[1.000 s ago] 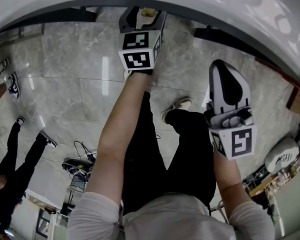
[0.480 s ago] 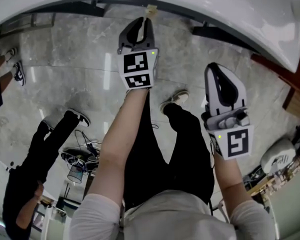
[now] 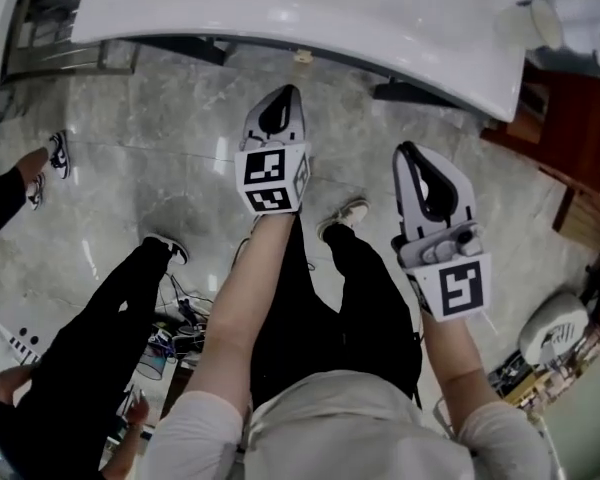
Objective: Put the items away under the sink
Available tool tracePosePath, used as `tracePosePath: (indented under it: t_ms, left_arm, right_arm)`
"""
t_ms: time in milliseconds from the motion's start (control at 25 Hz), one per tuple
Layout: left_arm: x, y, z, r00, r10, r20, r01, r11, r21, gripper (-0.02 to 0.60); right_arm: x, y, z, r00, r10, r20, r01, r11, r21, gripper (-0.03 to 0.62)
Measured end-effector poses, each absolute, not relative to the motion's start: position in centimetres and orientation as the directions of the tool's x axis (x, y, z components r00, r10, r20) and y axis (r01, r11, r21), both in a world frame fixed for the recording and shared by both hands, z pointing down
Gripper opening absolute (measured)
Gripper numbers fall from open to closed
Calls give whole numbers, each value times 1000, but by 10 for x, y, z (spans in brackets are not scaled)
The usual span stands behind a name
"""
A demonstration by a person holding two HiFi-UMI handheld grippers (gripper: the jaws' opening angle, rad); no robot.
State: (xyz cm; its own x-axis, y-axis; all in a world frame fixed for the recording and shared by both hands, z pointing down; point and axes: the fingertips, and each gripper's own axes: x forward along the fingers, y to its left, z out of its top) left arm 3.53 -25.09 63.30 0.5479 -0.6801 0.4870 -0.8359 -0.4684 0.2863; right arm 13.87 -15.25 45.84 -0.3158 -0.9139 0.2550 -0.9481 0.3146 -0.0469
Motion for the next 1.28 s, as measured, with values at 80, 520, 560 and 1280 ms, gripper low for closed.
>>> tracePosePath:
  t_ms: [80,520,560,1280]
  left_arm:
    - [31,-246,613,555,-681,478,-832,-466,302,3]
    - [9,-238,480,646,-687,332,-760,-535,370,2]
    - [7,-237,468,662,-682,312,-744,-547,383,2]
    - [6,-219,288,715,-697,56,-673,-664,326,3]
  right_arm:
    - [138,-150,440,-313,-917,247,-949,311,-49,42]
    - [118,-150,355,-320,-929,188,-948,313,-64,43]
    - [117,-151,347,-320,-931,175,-948,313,-62,43]
    - [141,-132,253,-284,-955,90,-958,280,-57,43]
